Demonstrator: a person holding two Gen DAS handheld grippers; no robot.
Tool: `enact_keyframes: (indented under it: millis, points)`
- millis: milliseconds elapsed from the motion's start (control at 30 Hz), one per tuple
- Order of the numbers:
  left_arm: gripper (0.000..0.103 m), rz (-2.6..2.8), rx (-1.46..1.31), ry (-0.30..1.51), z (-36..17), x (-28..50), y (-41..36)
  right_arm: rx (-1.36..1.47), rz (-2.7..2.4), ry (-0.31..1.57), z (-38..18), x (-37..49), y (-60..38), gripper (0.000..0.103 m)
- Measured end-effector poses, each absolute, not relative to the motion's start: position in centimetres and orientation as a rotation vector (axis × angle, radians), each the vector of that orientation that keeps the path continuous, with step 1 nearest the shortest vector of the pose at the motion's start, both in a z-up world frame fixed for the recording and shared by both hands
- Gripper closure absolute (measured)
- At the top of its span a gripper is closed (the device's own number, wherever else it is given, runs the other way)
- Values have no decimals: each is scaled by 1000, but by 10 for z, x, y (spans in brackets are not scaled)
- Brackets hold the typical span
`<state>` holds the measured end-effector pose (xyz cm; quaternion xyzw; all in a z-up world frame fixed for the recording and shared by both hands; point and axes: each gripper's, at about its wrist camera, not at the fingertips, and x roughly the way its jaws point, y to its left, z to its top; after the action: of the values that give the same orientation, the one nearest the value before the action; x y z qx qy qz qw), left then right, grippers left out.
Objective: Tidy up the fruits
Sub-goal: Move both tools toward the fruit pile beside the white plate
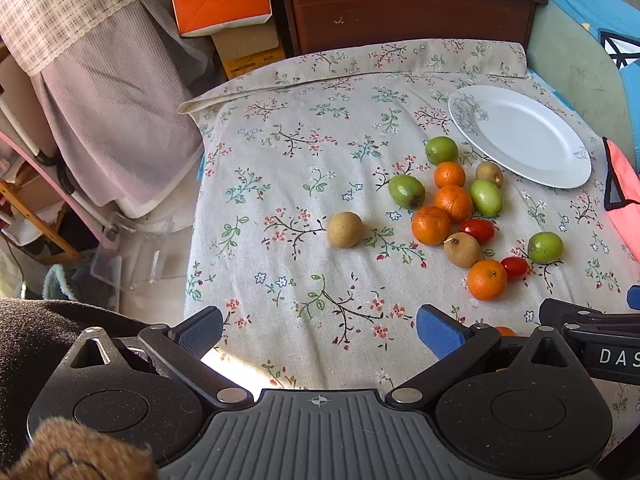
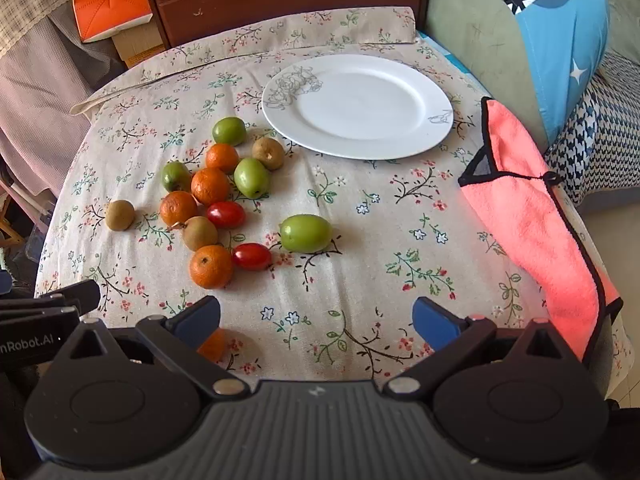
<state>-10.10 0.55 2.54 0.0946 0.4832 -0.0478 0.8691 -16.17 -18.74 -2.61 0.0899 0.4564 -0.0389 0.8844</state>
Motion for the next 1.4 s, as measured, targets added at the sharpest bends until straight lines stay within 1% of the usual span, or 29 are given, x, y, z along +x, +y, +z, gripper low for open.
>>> enact_keyframes:
  millis: [500,1000,1133,1400]
  points:
    - [0,-107,203,1010,26,-103,5,172,-73,943,-25,-162,-183,3]
    - [0,-119,182,1026,20,-104,6,147,-78,950,-27,-162,-179,6]
    - [0,-123,180,1030,18,-103,7,137,-75,949,-27,-162,-177,10]
    - [0,-150,173,1018,20,-103,9,148,-65,925,-24,-164,-179,12]
